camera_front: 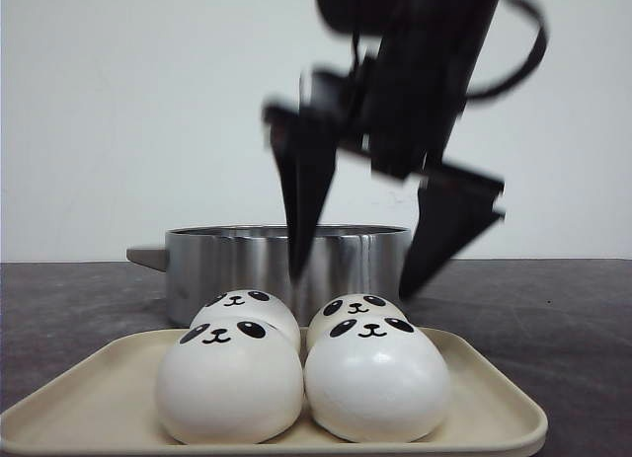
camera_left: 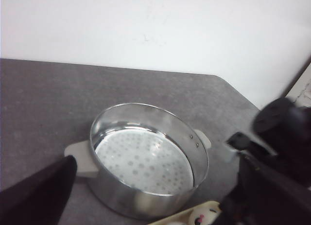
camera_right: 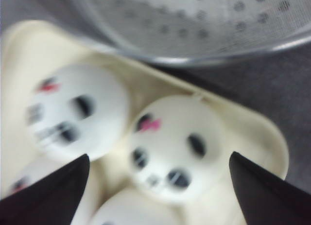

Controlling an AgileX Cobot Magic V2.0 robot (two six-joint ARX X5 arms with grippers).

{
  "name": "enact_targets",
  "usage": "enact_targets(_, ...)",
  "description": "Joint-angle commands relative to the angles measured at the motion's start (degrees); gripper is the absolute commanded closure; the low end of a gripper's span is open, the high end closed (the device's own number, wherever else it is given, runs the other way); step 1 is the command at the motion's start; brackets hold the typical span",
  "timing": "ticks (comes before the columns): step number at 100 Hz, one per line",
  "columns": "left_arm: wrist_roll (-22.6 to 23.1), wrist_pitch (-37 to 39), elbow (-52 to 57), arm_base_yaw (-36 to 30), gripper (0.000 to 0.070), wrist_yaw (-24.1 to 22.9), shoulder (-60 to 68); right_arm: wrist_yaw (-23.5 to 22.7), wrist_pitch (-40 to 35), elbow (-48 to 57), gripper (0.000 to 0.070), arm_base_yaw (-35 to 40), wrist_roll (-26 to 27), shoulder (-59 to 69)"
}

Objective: Steam buns
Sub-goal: 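Lower the right gripper and grasp the farther panda bun on its side, then lift the bun with the right gripper and release it into the pot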

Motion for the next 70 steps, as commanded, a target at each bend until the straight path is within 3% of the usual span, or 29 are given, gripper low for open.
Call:
enact_targets(1,-0.1,0.1,0.7,-0.6,0.0033,0.0,0.2,1.8,0.5,0.8,0.0146,0.3,0.9,2.9)
enact_targets(16,-0.1,-0.7,0.7,-1.9,0.0033,0.0,0.2,3.3,1.5,0.8,0.0152,-0.2,2.1,6.7)
enact_targets(20,-0.1,-0.7,0.7,-2.3,0.0033,0.0,0.2,3.4,1.7,0.8,0.0191,-0.4,2.4,7.1)
enact_targets(26,-0.1,-0.6,0.7,-2.6,0.0033,0.0,0.2,3.5,1.8,0.8,0.0352,-0.5,2.5,7.5)
enact_targets(33,-0.1,-0.6,0.7,-2.9,0.0033,0.0,0.2,3.7,2.0,0.8,0.0700,-0.5,2.5,7.4)
enact_targets(49,-0.1,-0.6,0.7,-2.9,0.0033,-0.1,0.2,3.3,1.8,0.9,0.0688,0.0,2.5,4.3)
enact_targets(70,-0.1,-0.6,0.7,-2.9,0.0033,-0.1,0.2,-1.2,2.1,3.0,0.0688,3.0,2.0,-8.3)
